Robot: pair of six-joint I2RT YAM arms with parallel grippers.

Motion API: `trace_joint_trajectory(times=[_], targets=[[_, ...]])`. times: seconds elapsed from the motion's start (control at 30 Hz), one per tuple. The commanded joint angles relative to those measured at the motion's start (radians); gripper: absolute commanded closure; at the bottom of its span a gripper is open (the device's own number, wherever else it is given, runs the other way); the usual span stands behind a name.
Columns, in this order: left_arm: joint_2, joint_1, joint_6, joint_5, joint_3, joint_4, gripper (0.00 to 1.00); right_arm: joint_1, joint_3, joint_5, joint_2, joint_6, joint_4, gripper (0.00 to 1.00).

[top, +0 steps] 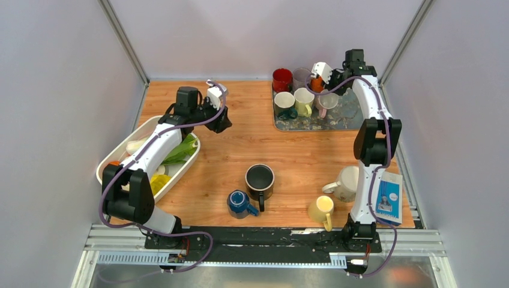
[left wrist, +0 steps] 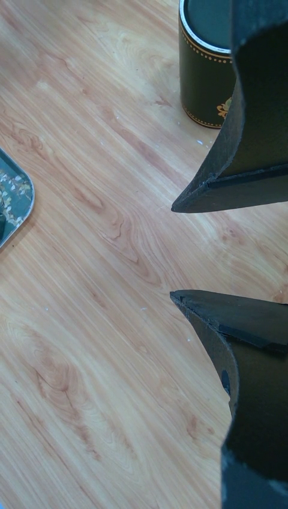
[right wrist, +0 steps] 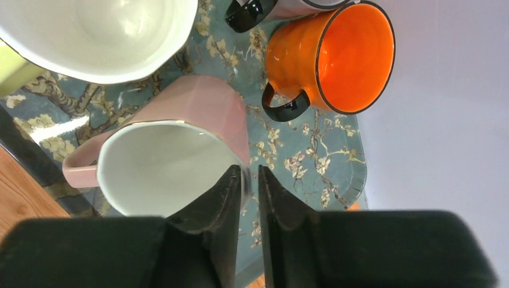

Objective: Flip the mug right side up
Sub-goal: Place the cup on the tray.

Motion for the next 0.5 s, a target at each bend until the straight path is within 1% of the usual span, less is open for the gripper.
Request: trace_joint_trajectory(times=[0.0,0.07,0.1,0.23,0.33,0.47], targets=[[-0.015,-0.013,-0.005,0.022,0.025,0.016,0.42,0.01,0.017,-0.074,0.028,0.065,0.042,0.73],[-0.013,-0.014,-0.004,0.023,0.025,0.017,0.42,0.013,0.015,-0.069,0.046,0.07,0.047,0.7],[-0.014,-0.015,-0.005,0.024,0.024,0.018,0.42,0.014,0.017,-0.065,0.054,0.071,0.048,0.71],[-0.029,-0.015,0.002,0.02,0.015,0.017,0.42,0.017,0.022,-0.056,0.052,0.074,0.047,0.84],[-0.043,-0.016,0.008,0.012,-0.001,0.014,0.42,0.016,-0.001,-0.045,0.016,0.032,0.029,0.93],[-0.052,-0.015,0.007,0.015,-0.016,0.019,0.42,0.015,-0.024,-0.031,-0.036,-0.035,-0.01,1.0]])
